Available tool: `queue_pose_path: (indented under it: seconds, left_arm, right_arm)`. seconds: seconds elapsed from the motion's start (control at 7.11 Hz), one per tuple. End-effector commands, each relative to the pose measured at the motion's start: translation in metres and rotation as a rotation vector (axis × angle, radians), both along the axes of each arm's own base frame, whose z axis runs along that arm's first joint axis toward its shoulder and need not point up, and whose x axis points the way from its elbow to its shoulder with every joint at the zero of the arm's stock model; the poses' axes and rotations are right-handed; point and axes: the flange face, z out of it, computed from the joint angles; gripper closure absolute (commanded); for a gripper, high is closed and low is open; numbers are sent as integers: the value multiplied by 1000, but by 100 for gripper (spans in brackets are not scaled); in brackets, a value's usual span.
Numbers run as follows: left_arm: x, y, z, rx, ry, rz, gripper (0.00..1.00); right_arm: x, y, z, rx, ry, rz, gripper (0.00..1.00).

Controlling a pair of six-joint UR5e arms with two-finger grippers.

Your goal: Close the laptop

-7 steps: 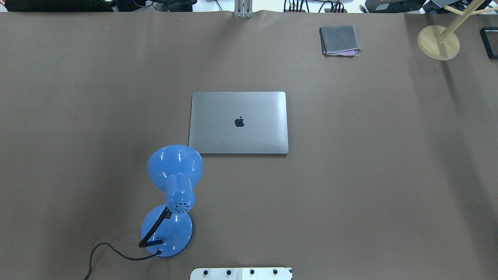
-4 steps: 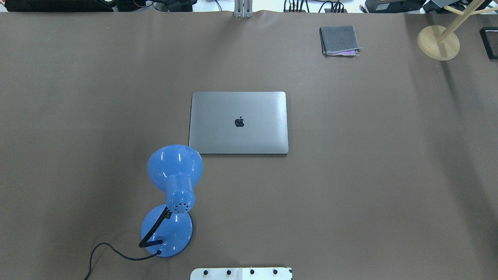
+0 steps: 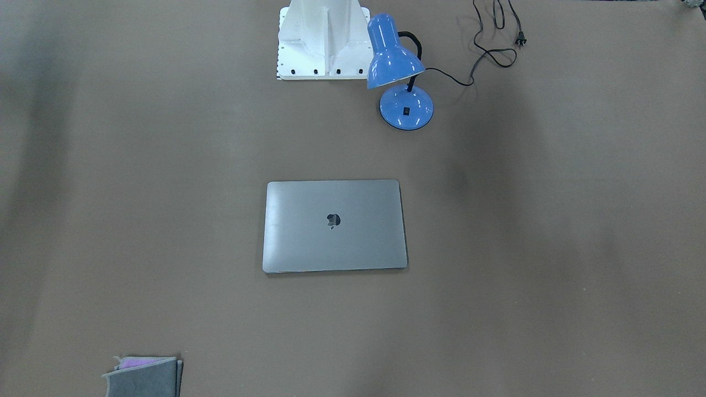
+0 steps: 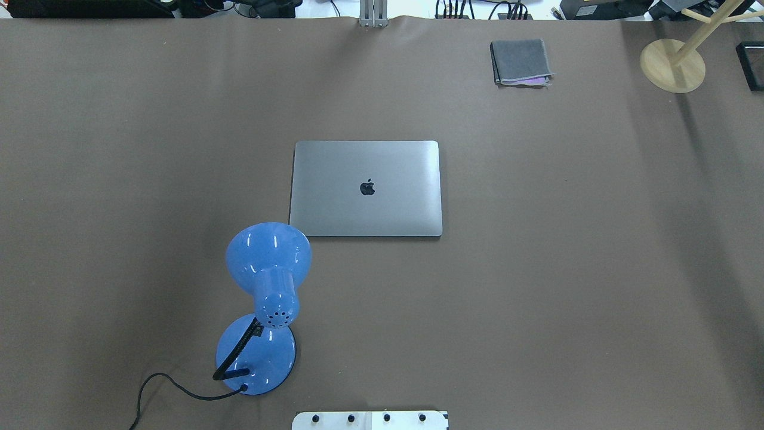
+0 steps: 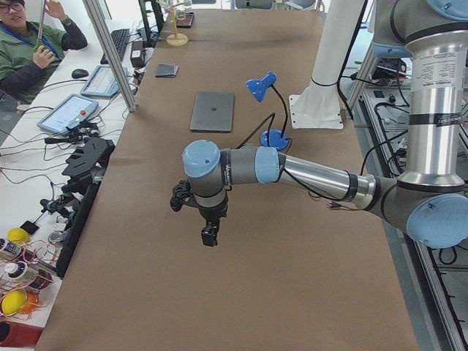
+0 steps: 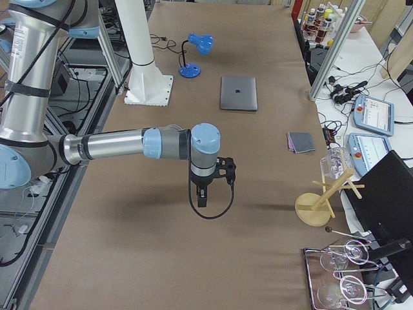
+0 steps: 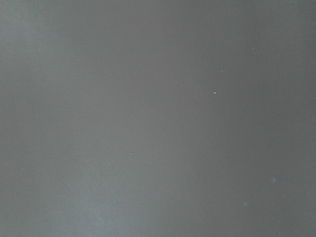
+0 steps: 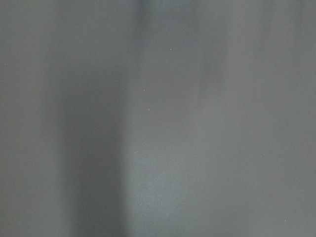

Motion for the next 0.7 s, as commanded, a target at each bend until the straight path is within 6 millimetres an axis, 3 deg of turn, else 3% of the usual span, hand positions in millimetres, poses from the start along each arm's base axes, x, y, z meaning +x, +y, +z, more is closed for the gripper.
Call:
queue_pose_path:
  seconds: [0.0, 0.56]
  left_arm:
    - [1, 0, 0, 0, -1, 3, 2]
    - [0, 0, -3, 6, -8, 1, 2]
  right_arm:
    - [-1, -1, 0, 2, -1, -4, 0]
    - [-6, -1, 0, 0, -1, -14, 0]
